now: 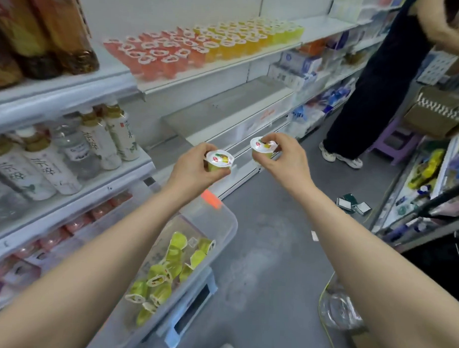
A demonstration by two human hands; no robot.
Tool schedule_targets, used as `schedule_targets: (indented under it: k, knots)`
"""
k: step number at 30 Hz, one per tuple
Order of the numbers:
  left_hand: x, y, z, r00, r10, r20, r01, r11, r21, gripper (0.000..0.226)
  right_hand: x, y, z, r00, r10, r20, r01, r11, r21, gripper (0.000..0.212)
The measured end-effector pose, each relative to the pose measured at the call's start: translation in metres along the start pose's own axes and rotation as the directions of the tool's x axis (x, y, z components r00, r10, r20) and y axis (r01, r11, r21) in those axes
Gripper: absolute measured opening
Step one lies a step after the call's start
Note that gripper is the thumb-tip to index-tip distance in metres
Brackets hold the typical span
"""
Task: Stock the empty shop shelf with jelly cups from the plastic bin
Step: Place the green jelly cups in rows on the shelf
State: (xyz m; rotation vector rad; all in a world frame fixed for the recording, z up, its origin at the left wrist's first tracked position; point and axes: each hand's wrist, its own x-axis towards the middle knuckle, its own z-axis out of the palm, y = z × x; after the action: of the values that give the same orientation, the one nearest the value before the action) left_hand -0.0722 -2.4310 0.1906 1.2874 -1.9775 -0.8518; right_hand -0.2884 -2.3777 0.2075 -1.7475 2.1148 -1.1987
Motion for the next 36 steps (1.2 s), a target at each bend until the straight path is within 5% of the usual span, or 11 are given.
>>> schedule_targets:
  k: [16,36]
  knots:
    - [0.125,0.075,0.108,0.999,0.019,-0.027,-0.022,0.996,-0.091,0.047,0.116,0.105,-0.069,0.998,-0.001,-0.068,0.000,1.000,-0.017,0.028]
    - [0.456,0.131,0.203,0.997,0.063,-0.052,-0.067,0.994,-0.090,0.047,0.440,0.248,-0.073,0.998,0.005,-0.066,-0.002,0.999,0.050,0.022]
